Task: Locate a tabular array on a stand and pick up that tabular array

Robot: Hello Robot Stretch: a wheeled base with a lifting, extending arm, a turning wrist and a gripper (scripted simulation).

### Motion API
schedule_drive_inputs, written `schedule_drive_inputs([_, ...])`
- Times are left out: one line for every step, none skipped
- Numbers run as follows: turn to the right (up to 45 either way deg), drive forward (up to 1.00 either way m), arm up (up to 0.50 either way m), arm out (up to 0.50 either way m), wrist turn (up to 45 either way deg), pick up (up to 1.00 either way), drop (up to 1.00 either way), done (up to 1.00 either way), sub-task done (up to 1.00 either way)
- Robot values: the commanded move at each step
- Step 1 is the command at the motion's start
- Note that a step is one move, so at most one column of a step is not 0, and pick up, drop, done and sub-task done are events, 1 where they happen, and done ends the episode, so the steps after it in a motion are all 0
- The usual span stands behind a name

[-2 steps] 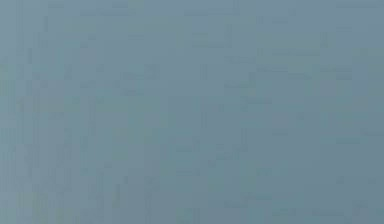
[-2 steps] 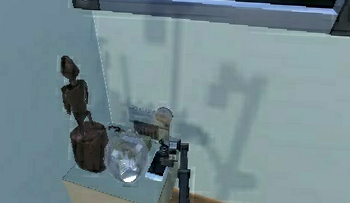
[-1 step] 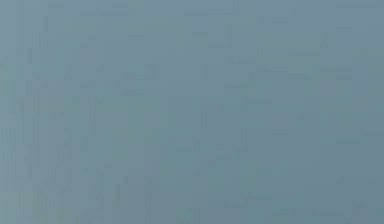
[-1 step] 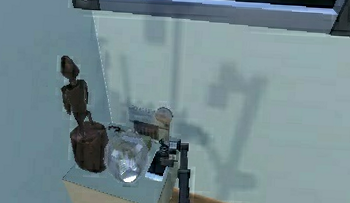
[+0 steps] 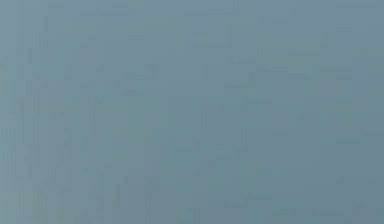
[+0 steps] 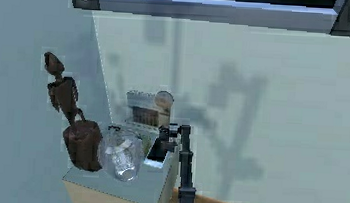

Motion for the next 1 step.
schedule_drive_inputs([0.0, 0.0, 0.0, 0.0, 0.0, 0.0, 0.0, 1.0, 0.0])
